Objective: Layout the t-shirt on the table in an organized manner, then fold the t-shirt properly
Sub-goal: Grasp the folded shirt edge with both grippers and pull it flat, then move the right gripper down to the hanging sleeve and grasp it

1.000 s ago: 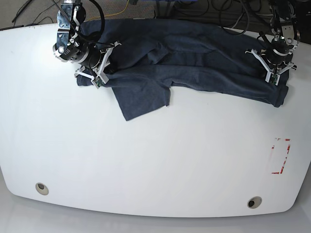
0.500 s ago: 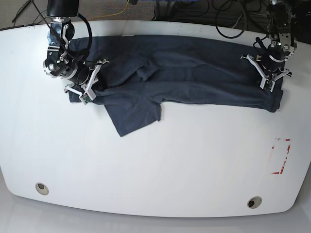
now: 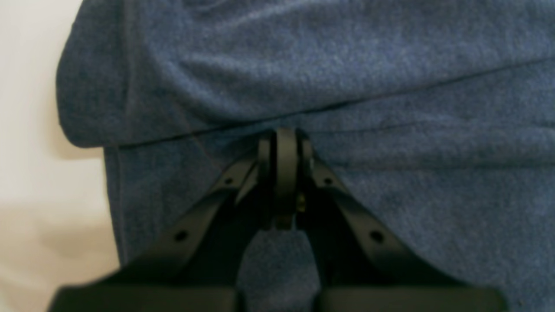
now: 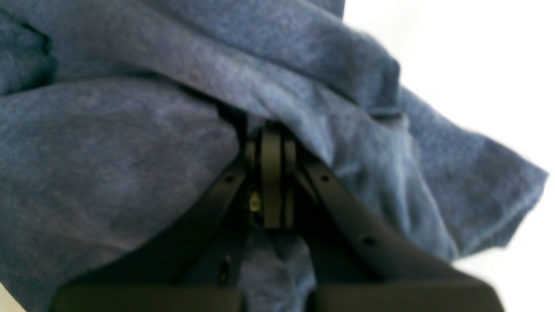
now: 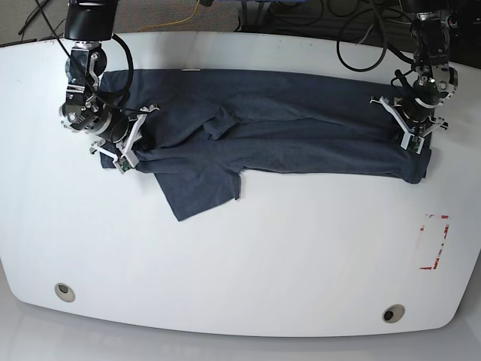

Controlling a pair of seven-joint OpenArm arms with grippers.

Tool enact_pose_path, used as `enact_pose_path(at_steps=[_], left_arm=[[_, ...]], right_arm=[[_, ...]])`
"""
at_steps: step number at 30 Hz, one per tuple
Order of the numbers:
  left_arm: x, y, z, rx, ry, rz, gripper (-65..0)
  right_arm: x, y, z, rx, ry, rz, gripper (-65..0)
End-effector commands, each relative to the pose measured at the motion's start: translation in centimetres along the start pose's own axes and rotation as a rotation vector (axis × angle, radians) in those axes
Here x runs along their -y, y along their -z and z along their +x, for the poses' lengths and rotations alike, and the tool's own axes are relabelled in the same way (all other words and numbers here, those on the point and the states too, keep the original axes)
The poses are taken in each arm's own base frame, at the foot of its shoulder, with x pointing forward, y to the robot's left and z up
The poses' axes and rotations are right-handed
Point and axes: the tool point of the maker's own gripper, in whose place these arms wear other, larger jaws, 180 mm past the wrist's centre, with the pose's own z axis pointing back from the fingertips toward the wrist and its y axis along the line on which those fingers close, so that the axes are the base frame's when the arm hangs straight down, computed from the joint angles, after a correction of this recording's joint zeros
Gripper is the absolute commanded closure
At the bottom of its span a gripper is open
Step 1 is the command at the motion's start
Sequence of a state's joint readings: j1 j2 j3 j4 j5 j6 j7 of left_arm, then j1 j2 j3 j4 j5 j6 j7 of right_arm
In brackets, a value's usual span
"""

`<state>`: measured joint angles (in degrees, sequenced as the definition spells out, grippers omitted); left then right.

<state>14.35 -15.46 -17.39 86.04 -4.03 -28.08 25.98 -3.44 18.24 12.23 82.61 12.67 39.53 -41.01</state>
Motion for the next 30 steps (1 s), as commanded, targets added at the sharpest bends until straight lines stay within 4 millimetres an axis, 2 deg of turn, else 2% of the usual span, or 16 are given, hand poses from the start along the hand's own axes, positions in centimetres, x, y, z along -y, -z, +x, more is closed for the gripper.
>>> enact_pose_path(at_steps=[1,6,11,13,17,20,23,27,30], left_arm=[[-0.5,-0.1,-1.4,-0.089,0.028,0.017,0.0],[-0.5,-0.2,-1.4,-0.097,0.029,0.018,0.0],[-0.5,-0.6,0.4,-0.05,0.052,0.027,0.0],[-0.6,-0.8,0.9,-0.037,0.057,0.031,0.0],[-0.6,-0.8,1.0,-0.035,0.06,0.032,0.0],[-0.6,-0.9,1.1,-0.032,0.061,0.032,0.0],[-0.6,-0.9,1.1,-0.032,0.06,0.034,0.0],[-0.7,-0.9,1.2,-0.031,0.06,0.035,0.0],[-0.8,-1.0,1.2,-0.03,0.059,0.038,0.0]], right_arm=[[2.5,-0.9,-3.1,-0.136,-0.006,-0.092,0.0],[2.6,-1.4,-2.0,-0.106,-0.017,-0.101,0.0],[2.3,-2.5,0.1,-0.072,-0.062,-0.125,-0.4],[1.9,-2.9,1.0,-0.064,-0.077,-0.133,-2.4],[1.9,-4.8,3.5,-0.008,-0.098,-0.183,-12.7],[1.6,-6.4,5.4,0.039,-0.106,-0.224,-23.9],[1.5,-7.8,7.0,0.076,-0.118,-0.26,-31.5],[1.0,-8.3,8.3,0.111,-0.124,-0.271,-34.5],[1.1,-8.3,10.1,0.155,-0.116,-0.272,-35.0]])
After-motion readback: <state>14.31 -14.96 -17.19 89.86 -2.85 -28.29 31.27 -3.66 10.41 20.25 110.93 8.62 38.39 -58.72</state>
